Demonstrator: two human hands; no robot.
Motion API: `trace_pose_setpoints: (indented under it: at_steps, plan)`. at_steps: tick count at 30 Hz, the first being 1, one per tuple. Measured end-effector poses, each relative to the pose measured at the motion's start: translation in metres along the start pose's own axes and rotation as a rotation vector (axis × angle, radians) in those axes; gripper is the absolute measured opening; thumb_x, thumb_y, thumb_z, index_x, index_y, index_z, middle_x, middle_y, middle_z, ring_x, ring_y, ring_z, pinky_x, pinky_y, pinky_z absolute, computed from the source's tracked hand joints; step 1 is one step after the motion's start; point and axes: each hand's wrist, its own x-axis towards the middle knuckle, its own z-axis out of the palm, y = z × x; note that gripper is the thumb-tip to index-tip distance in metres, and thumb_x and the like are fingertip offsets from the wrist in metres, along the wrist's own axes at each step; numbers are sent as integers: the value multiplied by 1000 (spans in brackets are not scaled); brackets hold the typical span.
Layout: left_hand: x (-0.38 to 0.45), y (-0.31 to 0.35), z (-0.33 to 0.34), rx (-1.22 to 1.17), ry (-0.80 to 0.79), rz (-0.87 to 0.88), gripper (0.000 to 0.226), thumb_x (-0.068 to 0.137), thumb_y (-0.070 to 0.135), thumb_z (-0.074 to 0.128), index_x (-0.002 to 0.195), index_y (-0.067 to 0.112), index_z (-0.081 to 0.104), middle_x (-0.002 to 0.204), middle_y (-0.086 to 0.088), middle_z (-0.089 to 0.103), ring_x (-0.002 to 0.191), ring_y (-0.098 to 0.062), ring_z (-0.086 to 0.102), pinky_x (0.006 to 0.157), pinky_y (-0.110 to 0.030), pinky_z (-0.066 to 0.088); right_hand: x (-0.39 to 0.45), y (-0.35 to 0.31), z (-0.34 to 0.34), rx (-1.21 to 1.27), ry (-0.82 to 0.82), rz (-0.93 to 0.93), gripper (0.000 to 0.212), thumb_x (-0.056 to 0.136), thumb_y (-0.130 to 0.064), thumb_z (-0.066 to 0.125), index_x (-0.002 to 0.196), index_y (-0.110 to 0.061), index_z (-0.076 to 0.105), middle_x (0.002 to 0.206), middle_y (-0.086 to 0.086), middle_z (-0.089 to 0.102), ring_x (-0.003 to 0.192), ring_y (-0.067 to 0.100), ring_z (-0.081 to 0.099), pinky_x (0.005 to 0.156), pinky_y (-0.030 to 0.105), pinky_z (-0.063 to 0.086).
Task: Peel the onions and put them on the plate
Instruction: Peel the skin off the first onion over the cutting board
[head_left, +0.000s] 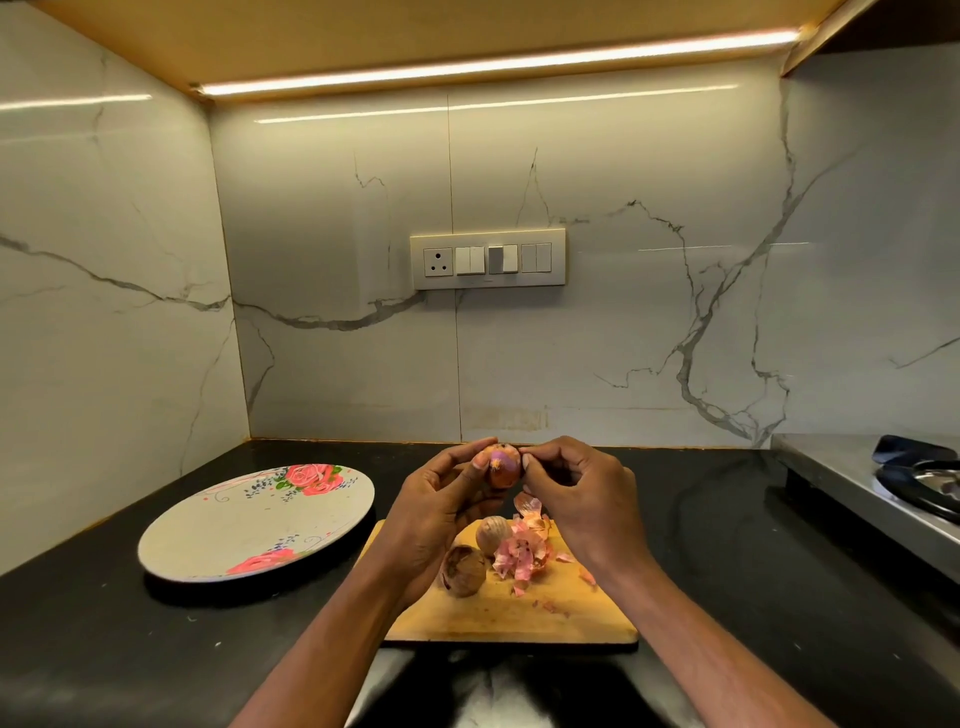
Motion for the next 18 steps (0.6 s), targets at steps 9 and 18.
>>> trace_pose_setpoints:
  at_steps: [9,18]
  plan:
    - [0,2,0,-38,-13,10,37,83,23,64,120,18,67,109,-3,76,104,-23,72,83,-31,61,1,-4,-3,24,-77,4,20,86,-36,75,101,-22,77,89,-13,76,86,1,71,76,26,61]
    - [0,2,0,-45,-27,1,38,84,22,64,121,16,66,112,-5,75,106,-24,72,85,-32,60,2,-3,-1,40,-37,8,13,86,-29,76,95,-19,79,85,-9,76,83,4,72,75,28,62]
